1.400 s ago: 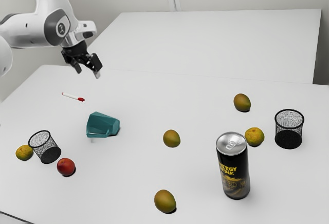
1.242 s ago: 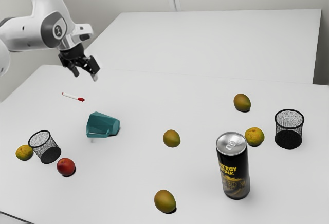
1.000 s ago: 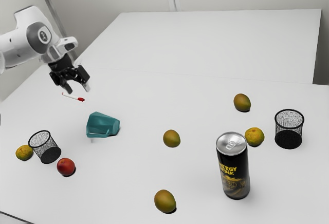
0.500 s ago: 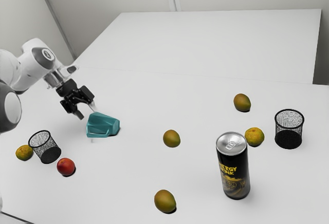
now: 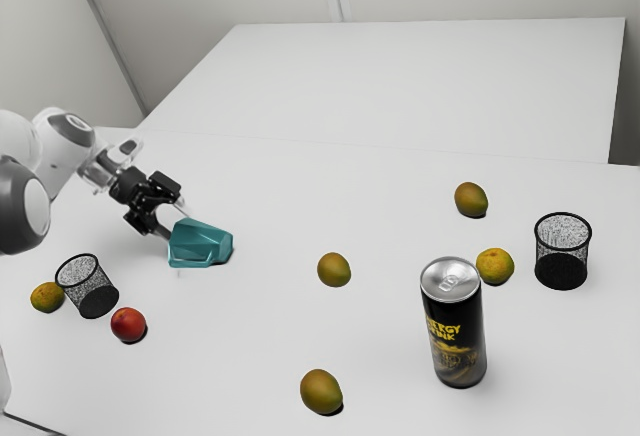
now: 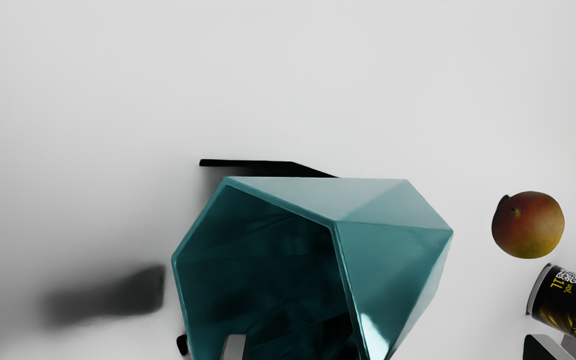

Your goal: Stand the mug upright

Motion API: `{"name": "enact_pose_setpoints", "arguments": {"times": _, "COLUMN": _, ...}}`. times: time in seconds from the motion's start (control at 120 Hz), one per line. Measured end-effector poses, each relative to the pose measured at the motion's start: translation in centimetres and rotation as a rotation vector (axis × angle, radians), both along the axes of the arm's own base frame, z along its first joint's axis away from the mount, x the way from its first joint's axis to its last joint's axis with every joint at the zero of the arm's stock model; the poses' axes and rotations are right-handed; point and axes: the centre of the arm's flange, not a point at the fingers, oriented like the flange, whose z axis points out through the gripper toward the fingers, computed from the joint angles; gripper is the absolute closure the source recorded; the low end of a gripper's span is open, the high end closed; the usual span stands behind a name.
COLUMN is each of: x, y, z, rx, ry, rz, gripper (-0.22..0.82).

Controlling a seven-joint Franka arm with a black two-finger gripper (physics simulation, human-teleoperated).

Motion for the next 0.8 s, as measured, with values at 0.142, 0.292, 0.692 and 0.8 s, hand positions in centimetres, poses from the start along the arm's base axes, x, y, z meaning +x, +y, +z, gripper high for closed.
{"name": "enact_pose_setpoints", "arguments": {"times": 0.142, "x": -0.1, "y": 0.1, "z": -1.2, "rx": -0.039, "ry": 0.027, "rz": 0.044, "gripper": 0.00}}
{"name": "enact_pose_setpoints", "arguments": {"times": 0.292, "x": 0.2, "y": -0.4, "z": -2.1, "rx": -0.070, "ry": 0.063, "rz": 0.089, "gripper": 0.00}}
{"name": "enact_pose_setpoints", "arguments": {"times": 0.692, "x": 0.8, "y": -1.4, "z": -2.0, "rx": -0.089, "ry": 0.113, "rz": 0.150, "gripper": 0.40}}
{"name": "enact_pose_setpoints", "arguments": {"times": 0.8, "x": 0.8, "y": -1.5, "z": -2.0, "rx": -0.091, "ry": 0.124, "rz": 0.159, "gripper": 0.57}}
